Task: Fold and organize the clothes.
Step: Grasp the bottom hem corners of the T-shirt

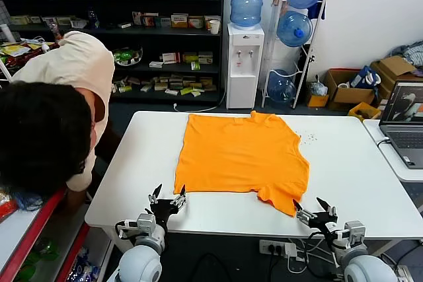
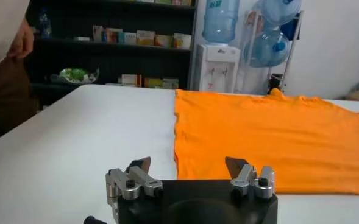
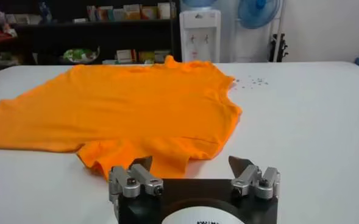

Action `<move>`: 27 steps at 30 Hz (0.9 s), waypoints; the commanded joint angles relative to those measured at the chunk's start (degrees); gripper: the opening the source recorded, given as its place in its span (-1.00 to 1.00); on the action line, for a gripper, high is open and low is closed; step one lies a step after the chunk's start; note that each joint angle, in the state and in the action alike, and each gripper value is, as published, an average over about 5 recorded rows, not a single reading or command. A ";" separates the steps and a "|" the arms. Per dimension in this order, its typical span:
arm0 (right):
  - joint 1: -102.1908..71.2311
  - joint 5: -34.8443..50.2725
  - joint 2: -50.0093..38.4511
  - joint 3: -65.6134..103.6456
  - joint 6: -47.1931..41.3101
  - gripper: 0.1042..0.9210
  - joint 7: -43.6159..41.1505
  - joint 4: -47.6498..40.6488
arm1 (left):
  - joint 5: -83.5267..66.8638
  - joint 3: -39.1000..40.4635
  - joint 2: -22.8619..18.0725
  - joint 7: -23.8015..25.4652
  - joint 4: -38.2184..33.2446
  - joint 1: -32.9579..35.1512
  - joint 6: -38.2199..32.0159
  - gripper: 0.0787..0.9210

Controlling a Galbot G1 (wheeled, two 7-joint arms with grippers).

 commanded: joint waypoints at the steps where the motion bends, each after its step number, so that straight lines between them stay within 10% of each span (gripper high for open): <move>1: 1.53 0.46 0.30 -1.51 -0.29 0.76 0.32 -0.79 | 0.49 0.05 -0.09 0.08 0.31 -0.21 1.29 0.77; 18: 5.26 1.95 1.83 -4.21 -2.33 0.76 1.70 -3.27 | -1.72 1.96 -2.09 -1.47 5.94 -4.65 6.50 0.77; 27: 5.64 2.09 2.26 -5.27 -3.03 0.26 2.11 -3.25 | -2.80 1.74 -2.28 -0.98 7.94 -5.61 6.30 0.49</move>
